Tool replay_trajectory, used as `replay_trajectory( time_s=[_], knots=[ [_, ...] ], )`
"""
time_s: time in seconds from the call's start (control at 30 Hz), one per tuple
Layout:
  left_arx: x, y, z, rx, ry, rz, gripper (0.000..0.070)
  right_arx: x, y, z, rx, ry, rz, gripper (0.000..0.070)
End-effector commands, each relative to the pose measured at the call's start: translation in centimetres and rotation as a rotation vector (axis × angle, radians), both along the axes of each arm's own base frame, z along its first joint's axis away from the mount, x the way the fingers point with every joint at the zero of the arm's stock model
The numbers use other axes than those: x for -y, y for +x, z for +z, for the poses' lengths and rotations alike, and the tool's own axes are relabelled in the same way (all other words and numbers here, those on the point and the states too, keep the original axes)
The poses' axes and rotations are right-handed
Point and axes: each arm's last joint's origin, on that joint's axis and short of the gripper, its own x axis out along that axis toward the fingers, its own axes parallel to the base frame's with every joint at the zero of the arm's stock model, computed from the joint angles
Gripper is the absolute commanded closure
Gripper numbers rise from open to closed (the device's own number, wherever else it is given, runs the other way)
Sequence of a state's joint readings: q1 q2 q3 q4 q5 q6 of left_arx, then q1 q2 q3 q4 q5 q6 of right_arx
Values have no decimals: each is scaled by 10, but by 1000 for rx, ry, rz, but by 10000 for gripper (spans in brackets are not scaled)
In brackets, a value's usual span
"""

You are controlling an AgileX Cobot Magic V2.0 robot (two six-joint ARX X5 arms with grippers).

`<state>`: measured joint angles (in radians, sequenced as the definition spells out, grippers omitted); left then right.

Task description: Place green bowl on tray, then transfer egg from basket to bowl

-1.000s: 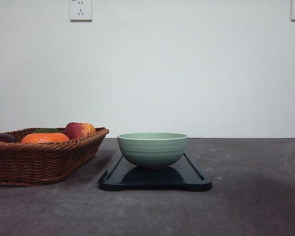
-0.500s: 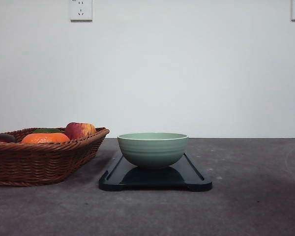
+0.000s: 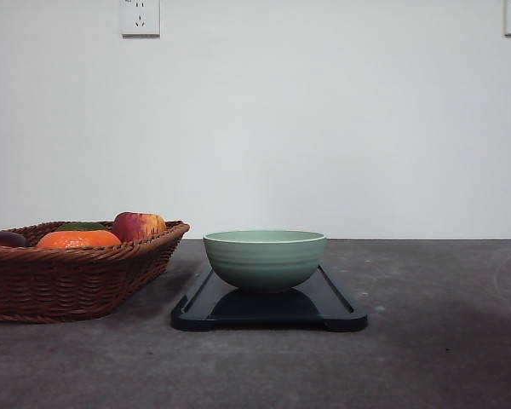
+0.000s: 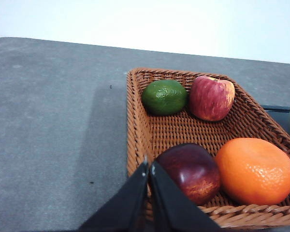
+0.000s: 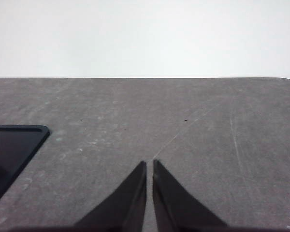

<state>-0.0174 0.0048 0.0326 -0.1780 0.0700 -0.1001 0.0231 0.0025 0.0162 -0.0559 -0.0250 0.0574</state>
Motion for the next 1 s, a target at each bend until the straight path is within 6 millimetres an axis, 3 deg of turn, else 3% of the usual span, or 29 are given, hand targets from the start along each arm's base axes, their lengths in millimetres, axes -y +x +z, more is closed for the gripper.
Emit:
replay_trajectory(
  time_s=[0.0,0.97],
  knots=[
    [0,1,-7,-27,7,2,700,0,0,0,6,12,-1,683],
    [0,1,-7,-27,7,2,700,0,0,0,6,11,-1,683]
  ],
)
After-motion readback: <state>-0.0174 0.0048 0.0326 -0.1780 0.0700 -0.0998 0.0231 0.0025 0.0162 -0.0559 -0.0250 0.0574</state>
